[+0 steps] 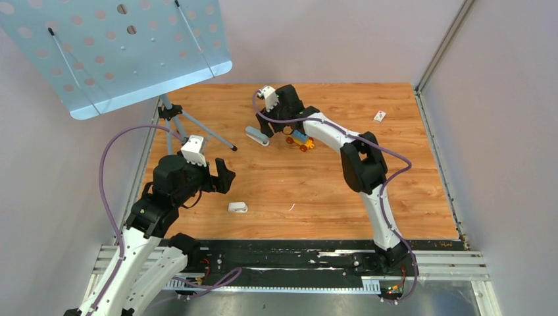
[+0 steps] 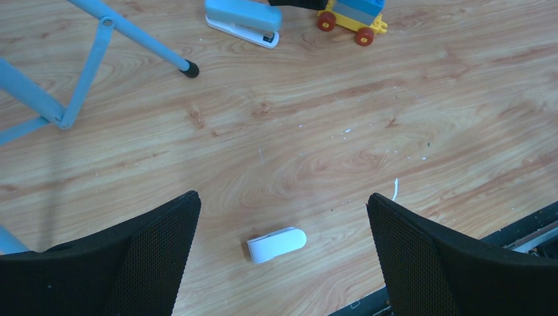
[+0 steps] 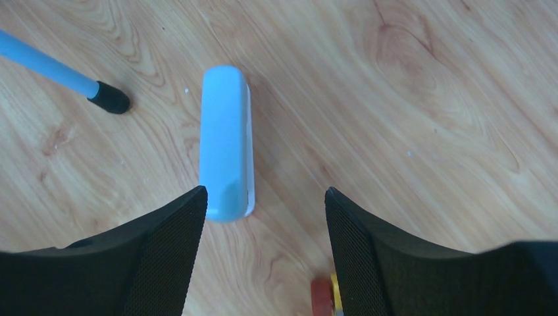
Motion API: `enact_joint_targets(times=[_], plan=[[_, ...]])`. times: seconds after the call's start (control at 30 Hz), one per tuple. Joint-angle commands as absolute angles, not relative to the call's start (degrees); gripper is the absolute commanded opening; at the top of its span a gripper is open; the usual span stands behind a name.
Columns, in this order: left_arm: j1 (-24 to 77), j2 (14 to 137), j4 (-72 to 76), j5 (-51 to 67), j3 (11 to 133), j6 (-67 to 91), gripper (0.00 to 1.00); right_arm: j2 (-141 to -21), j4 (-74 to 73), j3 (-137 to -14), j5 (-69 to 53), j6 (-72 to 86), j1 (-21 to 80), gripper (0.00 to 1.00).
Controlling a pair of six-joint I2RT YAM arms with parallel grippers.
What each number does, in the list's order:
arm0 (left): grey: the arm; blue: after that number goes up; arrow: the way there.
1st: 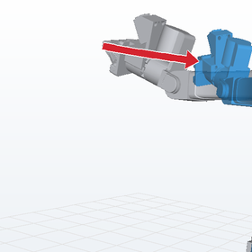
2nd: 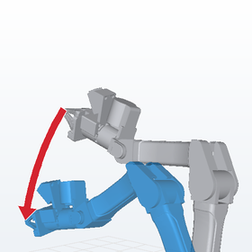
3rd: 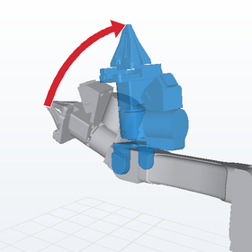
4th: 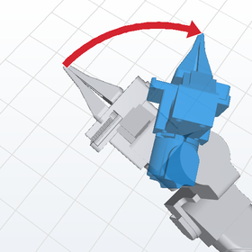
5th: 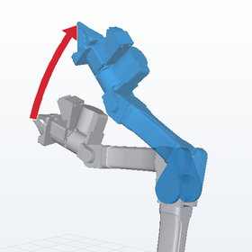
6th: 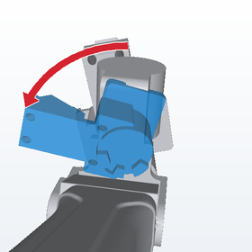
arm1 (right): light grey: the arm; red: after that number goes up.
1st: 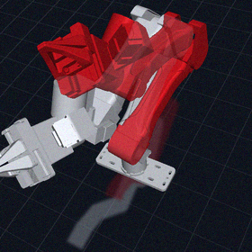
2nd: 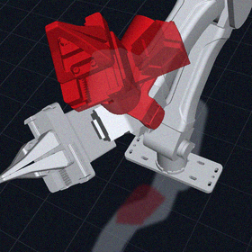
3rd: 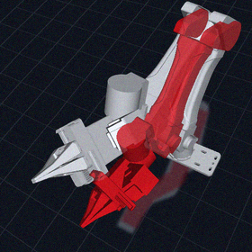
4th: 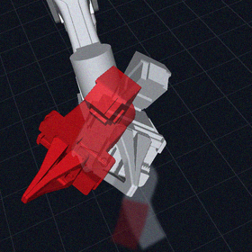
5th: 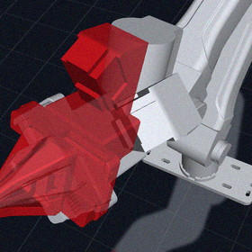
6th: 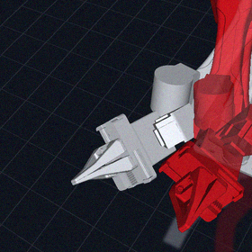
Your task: Load the staples into the stapler
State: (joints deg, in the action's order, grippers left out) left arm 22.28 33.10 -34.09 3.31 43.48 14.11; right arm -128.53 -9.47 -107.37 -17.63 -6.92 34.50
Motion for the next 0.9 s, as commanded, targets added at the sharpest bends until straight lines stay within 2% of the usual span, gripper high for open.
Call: enact_joint_targets(times=[0.0,0.3,0.57,0.7,0.77,0.87], plan=[[22.5,32.5,-34.8,2.5,43.7,14.2,1.0,-133.0,-10.6,-112.9,-19.0,-10.0,36.6,0.69],[22.5,32.4,-34.8,2.1,43.7,14.2,1.0,-137.0,-12.1,-115.5,-17.8,-13.2,39.5,0.64],[22.5,32.4,-35.1,1.2,43.8,14.5,1.0,-134.7,-11.8,-113.8,-15.3,-13.5,39.7,0.5],[22.5,31.8,-35.1,0.9,43.8,14.7,1.0,-132.7,-11.3,-111.5,-14.8,-13.5,39.6,0.32],[22.6,31.2,-35.2,0.4,43.7,14.9,1.0,-131.6,-11.3,-110.4,-14.2,-13.4,39.7,0.32],[22.5,30.4,-35.5,0.1,43.7,15.2,1.0,-130.6,-10.9,-108.8,-13.4,-13.1,39.7,0.37]])
